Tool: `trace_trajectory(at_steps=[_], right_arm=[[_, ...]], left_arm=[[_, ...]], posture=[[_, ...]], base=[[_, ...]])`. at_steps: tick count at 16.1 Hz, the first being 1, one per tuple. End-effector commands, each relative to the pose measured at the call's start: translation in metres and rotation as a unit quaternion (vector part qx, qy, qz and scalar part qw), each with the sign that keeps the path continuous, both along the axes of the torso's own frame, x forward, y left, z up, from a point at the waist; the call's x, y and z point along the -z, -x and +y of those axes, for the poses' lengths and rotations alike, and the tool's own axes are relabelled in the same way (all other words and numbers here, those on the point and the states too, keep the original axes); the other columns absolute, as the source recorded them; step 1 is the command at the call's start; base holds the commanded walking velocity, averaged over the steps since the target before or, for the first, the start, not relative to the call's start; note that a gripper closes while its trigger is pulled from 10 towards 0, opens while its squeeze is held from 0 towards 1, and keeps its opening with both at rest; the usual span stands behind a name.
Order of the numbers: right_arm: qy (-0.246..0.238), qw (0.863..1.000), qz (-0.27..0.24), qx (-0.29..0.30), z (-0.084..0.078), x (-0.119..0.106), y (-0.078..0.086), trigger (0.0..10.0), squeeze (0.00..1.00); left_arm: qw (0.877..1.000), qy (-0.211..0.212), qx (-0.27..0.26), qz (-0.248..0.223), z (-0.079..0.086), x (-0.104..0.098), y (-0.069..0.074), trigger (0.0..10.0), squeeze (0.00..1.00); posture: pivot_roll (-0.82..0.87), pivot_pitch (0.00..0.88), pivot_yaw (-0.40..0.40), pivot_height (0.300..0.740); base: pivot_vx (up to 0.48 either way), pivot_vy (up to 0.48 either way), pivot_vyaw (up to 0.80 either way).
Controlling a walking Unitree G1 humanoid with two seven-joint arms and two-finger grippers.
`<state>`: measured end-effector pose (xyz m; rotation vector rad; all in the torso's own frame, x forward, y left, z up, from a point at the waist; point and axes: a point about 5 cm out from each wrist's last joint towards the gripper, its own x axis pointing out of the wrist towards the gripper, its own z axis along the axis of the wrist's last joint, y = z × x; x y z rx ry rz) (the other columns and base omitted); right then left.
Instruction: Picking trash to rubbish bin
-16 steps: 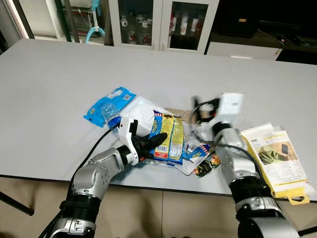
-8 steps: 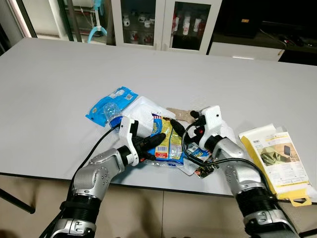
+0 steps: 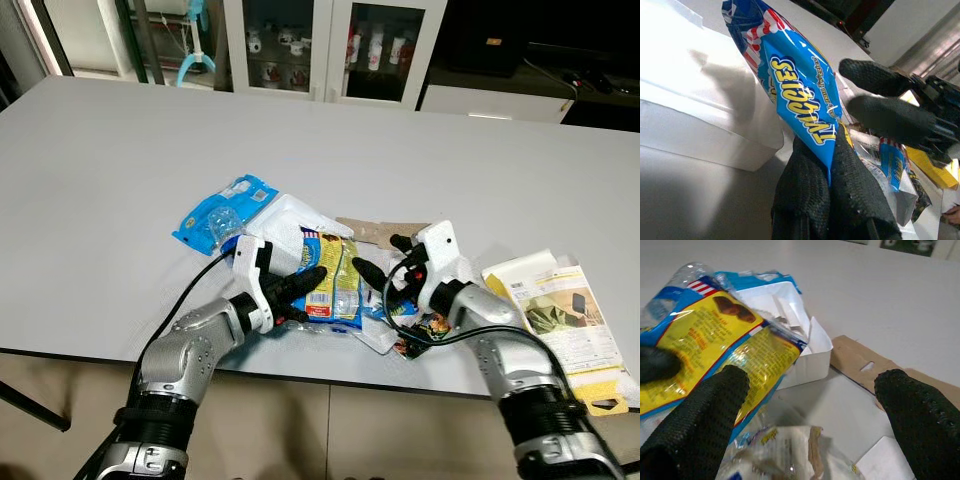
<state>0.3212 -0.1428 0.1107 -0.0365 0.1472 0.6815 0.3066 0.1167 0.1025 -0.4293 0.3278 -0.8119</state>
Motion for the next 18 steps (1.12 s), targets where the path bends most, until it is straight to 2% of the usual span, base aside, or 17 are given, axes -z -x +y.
trace_trajectory(at_steps=[1, 7, 8, 9, 10, 11, 12, 13, 14, 15, 16, 18], right_arm=[[0.001, 1.0, 0.006, -0.013, -0.004, 0.001, 0.005, 10.0, 0.0], [0.008, 1.0, 0.009, -0.02, -0.011, -0.001, 0.009, 10.0, 0.0], [0.009, 1.0, 0.006, -0.011, -0.013, -0.002, 0.008, 10.0, 0.0], [0.008, 1.0, 0.003, -0.005, -0.013, -0.003, 0.007, 10.0, 0.0], [0.007, 1.0, 0.0, -0.001, -0.012, -0.004, 0.006, 10.0, 0.0], [0.007, 1.0, -0.002, 0.001, -0.012, -0.004, 0.005, 10.0, 0.0], [0.004, 1.0, -0.007, 0.007, -0.011, -0.006, 0.004, 10.0, 0.0], [0.0, 1.0, -0.014, 0.013, -0.01, -0.009, 0.002, 10.0, 0.0], [-0.005, 1.0, -0.022, 0.015, -0.008, -0.012, 0.0, 10.0, 0.0], [-0.01, 0.999, -0.03, 0.02, -0.006, -0.016, -0.001, 10.0, 0.0], [-0.018, 0.998, -0.046, 0.033, -0.004, -0.022, -0.004, 10.0, 0.0], [-0.036, 0.993, -0.087, 0.077, -0.004, -0.038, -0.011, 10.0, 0.0]], left_arm=[[1.0, -0.007, -0.003, -0.007, 0.001, -0.002, 0.001, 0.0, 0.0], [1.0, -0.006, -0.001, -0.012, -0.001, -0.003, 0.001, 0.0, 0.0], [1.0, 0.003, -0.011, -0.029, -0.001, -0.011, -0.002, 10.0, 0.0], [0.999, 0.011, -0.021, -0.047, -0.001, -0.018, -0.004, 10.0, 0.0], [0.996, 0.004, -0.04, -0.081, 0.0, -0.029, -0.008, 10.0, 0.0], [0.994, 0.0, -0.047, -0.095, 0.0, -0.034, -0.01, 10.0, 0.0], [0.98, -0.072, -0.097, -0.156, 0.002, -0.048, -0.02, 10.0, 0.0], [0.966, -0.096, -0.129, -0.203, 0.0, -0.067, -0.025, 10.0, 0.0], [0.959, -0.086, -0.132, -0.235, -0.004, -0.083, -0.026, 10.0, 0.0], [0.953, -0.086, -0.137, -0.255, -0.005, -0.09, -0.027, 10.0, 0.0], [0.943, -0.097, -0.159, -0.274, -0.005, -0.095, -0.028, 10.0, 0.0], [0.916, -0.112, -0.232, -0.306, 0.003, -0.105, -0.034, 10.0, 0.0]], posture=[[0.0, 0.05, -0.064, 0.74], [0.0, 0.048, -0.061, 0.74], [0.0, 0.047, -0.061, 0.74], [0.0, 0.047, -0.06, 0.74], [0.0, 0.047, -0.06, 0.74], [0.0, 0.046, -0.06, 0.74], [0.0, 0.048, -0.062, 0.74], [0.0, 0.044, -0.06, 0.74], [0.01, 0.044, -0.06, 0.74], [0.0, 0.042, -0.059, 0.74], [0.0, 0.042, -0.056, 0.74], [0.0, 0.041, -0.054, 0.74]], base=[[0.0, 0.0, 0.0], [0.0, 0.0, 0.0], [0.0, 0.0, 0.0], [0.0, 0.0, 0.0], [0.0, 0.0, 0.0], [0.0, 0.0, 0.0], [0.0, 0.0, 0.0], [0.0, 0.0, 0.0], [0.0, 0.0, 0.0], [0.0, 0.0, 0.0], [0.0, 0.0, 0.0], [0.0, 0.0, 0.0]])
